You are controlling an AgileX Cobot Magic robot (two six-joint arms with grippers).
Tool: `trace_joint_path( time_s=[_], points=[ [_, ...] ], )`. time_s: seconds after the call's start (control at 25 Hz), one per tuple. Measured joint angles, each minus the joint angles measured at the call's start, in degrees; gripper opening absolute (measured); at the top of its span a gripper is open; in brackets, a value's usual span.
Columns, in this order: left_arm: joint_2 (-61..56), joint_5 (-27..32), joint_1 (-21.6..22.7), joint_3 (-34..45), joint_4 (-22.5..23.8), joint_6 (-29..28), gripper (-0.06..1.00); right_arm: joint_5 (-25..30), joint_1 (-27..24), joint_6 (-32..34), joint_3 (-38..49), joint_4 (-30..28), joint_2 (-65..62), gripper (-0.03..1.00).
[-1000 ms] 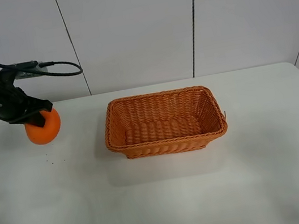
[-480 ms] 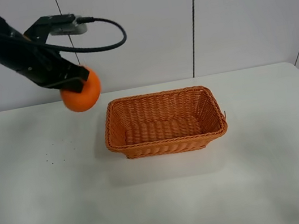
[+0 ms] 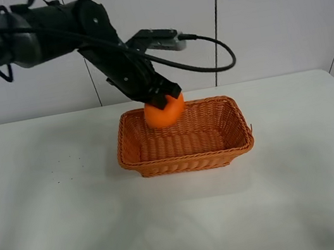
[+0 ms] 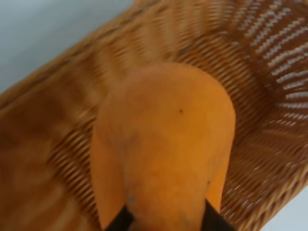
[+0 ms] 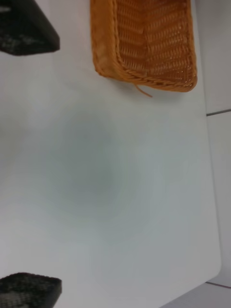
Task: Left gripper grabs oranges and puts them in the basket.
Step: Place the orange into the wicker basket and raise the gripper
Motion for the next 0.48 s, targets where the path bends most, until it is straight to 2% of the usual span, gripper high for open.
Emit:
trace_joint_path(
  time_s=[0.12,0.48],
  points=[
    [4.34,0.06,-1.62,-3.26,-0.1,-0.07,0.13,0.0,0.0,0.0,0.0,0.0,0.0,0.69],
    [11.62,-0.53,-1.63,-7.68,0.43,-0.39,0.13,0.0,0.0,0.0,0.0,0.0,0.0,0.69]
  ],
)
